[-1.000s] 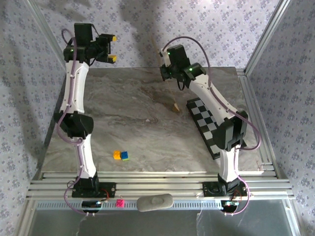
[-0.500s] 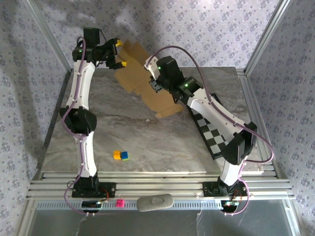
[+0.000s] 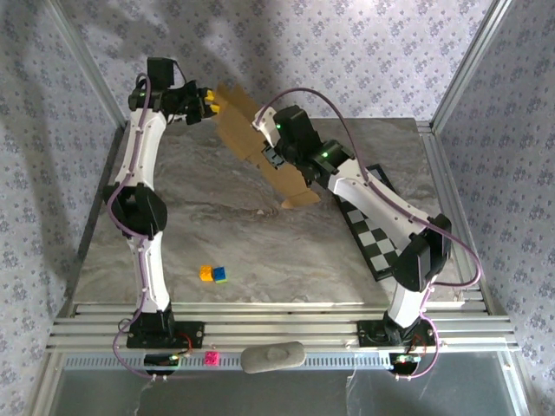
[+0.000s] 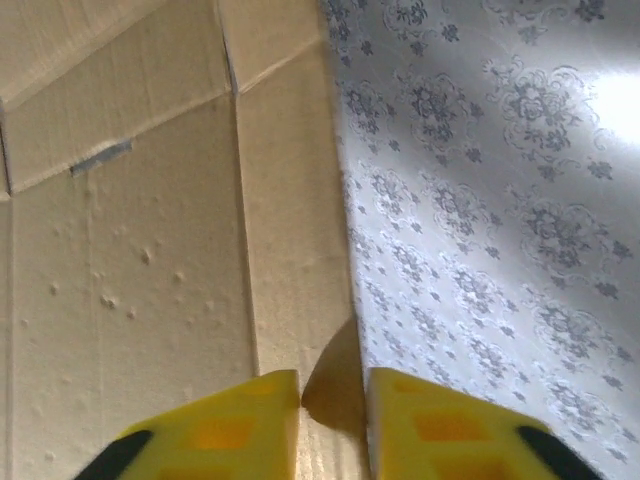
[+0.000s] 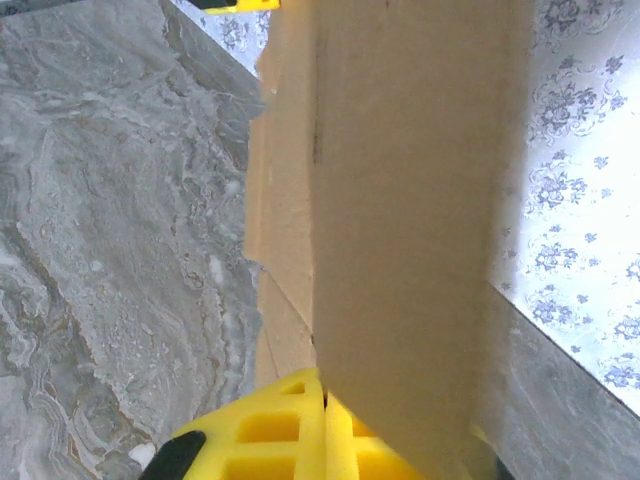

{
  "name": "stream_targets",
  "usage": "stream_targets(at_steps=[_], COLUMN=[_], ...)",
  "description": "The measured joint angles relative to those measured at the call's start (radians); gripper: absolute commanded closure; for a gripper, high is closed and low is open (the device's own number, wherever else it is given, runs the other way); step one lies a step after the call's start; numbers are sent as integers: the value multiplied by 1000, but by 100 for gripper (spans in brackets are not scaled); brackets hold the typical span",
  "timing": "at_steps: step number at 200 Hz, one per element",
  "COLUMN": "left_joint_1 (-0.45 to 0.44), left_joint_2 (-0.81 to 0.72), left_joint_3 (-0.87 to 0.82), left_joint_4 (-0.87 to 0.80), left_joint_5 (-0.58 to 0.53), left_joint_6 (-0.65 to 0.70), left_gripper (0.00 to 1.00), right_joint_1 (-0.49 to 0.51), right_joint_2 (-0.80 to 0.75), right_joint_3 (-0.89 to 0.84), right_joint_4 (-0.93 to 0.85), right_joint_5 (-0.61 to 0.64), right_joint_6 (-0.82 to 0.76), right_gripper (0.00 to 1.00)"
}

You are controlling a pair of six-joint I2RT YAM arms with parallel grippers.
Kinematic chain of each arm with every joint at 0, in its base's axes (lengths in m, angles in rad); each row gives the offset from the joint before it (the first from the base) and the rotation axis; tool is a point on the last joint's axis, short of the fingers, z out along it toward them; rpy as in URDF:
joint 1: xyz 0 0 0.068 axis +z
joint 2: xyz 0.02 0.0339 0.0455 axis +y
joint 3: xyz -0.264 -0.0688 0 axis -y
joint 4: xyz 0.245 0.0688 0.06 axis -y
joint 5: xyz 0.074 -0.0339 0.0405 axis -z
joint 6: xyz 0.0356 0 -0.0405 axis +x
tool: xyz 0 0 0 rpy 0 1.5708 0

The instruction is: Fold the paper box

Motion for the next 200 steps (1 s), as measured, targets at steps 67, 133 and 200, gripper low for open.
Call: stream_targets(at_steps=[67, 133, 200], left_joint_1=[-31, -111, -121], left_joint_2=[-36, -138, -159], left_joint_3=[-86, -153, -194], left_joint_4=[66, 158, 166], left_joint_5=[-54, -215, -304], left_joint_6=[-21, -84, -90], left_gripper=[100, 100, 100], right_joint_1=[-34, -78, -78], right_joint_2=[-18, -66, -68], right_joint_3=[-34, -34, 12], right_joint_4=[8, -2, -83], right_joint_5=[-14, -65, -72], right_joint_6=[78, 182, 322], right_gripper=[100, 100, 51])
